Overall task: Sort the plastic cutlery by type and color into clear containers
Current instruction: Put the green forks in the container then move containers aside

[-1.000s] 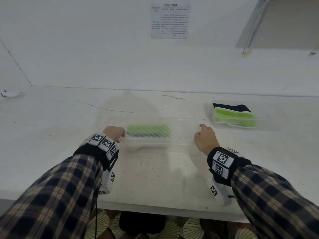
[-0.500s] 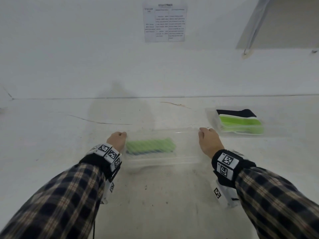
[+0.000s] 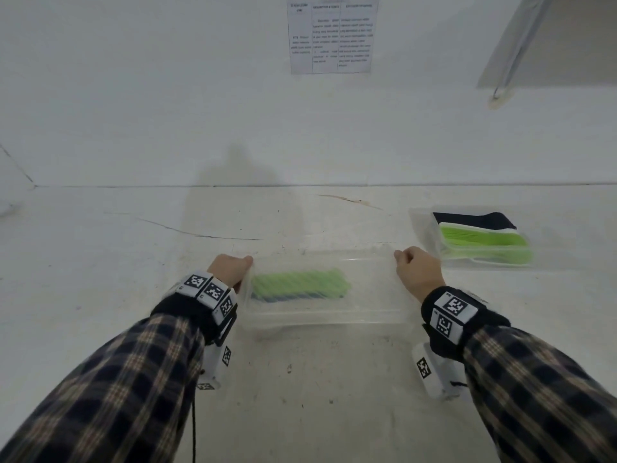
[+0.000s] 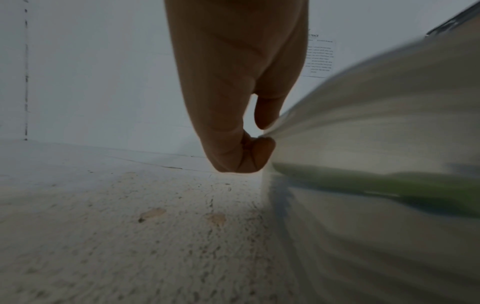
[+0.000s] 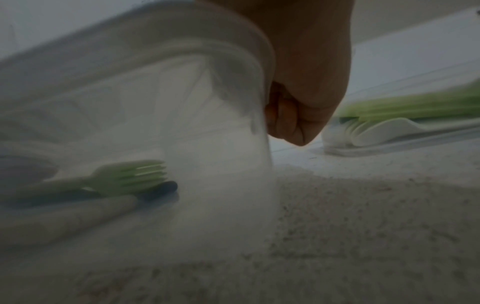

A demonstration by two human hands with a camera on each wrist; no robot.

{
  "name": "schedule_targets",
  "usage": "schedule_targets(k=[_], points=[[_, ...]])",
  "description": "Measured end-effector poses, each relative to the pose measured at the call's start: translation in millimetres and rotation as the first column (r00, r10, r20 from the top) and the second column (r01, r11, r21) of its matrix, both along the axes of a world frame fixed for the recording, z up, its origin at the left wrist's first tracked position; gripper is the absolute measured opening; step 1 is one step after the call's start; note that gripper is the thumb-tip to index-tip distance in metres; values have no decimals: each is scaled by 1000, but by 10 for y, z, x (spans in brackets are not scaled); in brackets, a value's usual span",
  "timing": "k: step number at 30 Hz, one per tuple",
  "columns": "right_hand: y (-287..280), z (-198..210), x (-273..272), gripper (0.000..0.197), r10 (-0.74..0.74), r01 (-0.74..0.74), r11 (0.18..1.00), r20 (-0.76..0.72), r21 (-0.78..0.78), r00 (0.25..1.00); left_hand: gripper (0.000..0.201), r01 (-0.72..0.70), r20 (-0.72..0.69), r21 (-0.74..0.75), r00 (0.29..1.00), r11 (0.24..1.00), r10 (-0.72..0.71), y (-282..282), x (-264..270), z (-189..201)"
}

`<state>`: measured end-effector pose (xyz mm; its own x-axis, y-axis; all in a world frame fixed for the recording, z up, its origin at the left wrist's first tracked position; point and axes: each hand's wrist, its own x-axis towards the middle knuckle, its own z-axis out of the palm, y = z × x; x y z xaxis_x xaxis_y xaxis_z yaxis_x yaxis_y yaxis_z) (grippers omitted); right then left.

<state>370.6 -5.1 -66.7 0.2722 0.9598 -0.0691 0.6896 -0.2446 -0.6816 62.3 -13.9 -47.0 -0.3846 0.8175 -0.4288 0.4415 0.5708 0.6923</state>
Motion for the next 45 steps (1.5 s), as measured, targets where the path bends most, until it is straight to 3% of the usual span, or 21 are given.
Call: schedule_targets(k=[2,4,8,10,16,25,30,35,41,45], points=[[-10,14,-10,31,8,-9,1000,21,15,1000,29,-11,11,47,1000,999,10,-31,44,22],[-21,23,-13,33,18,-19,999,49,27,999,42,65,-110,57,992,996,-59,-41,28,-20],[-57,65,-12,34,51,-53,999,135,10,990,29,75,-173,102,983,992,-57,-76,56,-44],[-97,96,-12,37,59,-57,998,167,-15,984,37,110,-254,109,964,988,-79,-130,90,-42],[-303,102,0,37,34,-26,997,117,-69,993,62,107,-393,-11,914,994,-103,-370,203,-62],[-586,106,-43,47,-52,54,989,17,-138,998,76,30,-383,-116,921,993,-73,-658,287,-121],[-587,72,-51,40,-25,27,992,18,-122,1000,77,27,-415,-92,908,995,-63,-660,304,-160],[-581,38,-31,39,-19,20,994,10,-111,1000,74,-5,-357,-14,934,1000,-1,-643,292,-210],[-561,-1,-53,37,-35,35,999,-37,-4,999,46,-87,-242,210,960,974,138,-640,342,-220],[-578,-7,-30,35,-34,35,999,-83,4,996,43,-33,-230,278,968,960,100,-606,326,-244]])
